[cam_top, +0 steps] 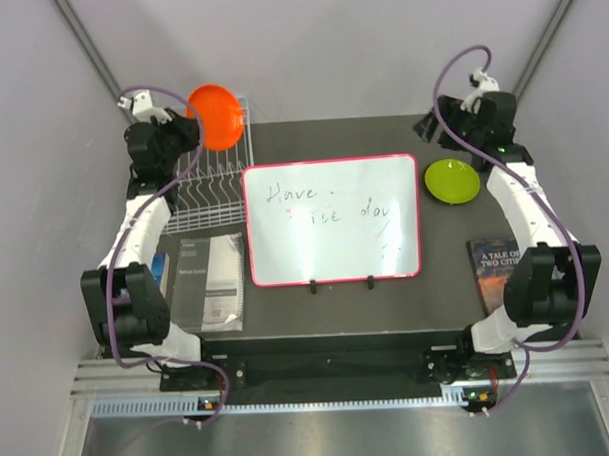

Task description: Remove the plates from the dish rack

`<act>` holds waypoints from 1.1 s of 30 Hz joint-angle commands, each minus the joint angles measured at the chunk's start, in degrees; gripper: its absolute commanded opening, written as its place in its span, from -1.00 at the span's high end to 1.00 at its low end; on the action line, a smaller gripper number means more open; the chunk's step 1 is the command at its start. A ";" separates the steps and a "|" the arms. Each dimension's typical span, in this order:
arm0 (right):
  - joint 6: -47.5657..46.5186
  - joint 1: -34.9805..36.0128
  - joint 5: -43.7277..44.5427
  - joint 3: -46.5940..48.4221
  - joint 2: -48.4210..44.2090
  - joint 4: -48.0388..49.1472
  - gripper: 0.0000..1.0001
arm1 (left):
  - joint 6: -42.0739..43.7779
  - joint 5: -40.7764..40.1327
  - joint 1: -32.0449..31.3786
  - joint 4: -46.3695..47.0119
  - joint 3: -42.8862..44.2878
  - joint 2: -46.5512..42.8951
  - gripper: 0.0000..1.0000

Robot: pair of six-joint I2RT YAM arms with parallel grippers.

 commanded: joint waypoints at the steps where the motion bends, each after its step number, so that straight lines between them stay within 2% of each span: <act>1: -0.81 8.33 -9.62 9.11 2.77 5.81 -0.66 | -17.14 17.04 -1.98 12.47 3.28 4.00 1.00; 5: 0.68 12.30 -12.52 12.81 6.11 9.76 -0.67 | -18.99 20.74 -4.53 13.18 6.62 6.64 1.00; 7: 2.70 13.88 -14.63 13.34 7.87 11.43 -0.67 | -20.49 21.71 -8.04 15.11 6.97 7.78 1.00; 17: 2.97 18.20 -17.10 16.59 13.77 16.09 -0.67 | -19.80 21.37 -16.30 16.09 12.07 12.97 1.00; 23: 4.37 18.28 -21.14 16.24 15.87 19.17 -0.67 | -18.65 20.49 -17.80 15.83 12.51 16.13 1.00; 27: 4.11 18.81 -20.61 15.45 15.79 19.96 -0.65 | -17.51 19.78 -18.42 15.56 12.86 17.45 1.00; 33: 6.93 18.99 -25.44 17.38 19.92 22.25 -0.61 | -22.51 22.59 -19.74 21.01 14.00 19.74 1.00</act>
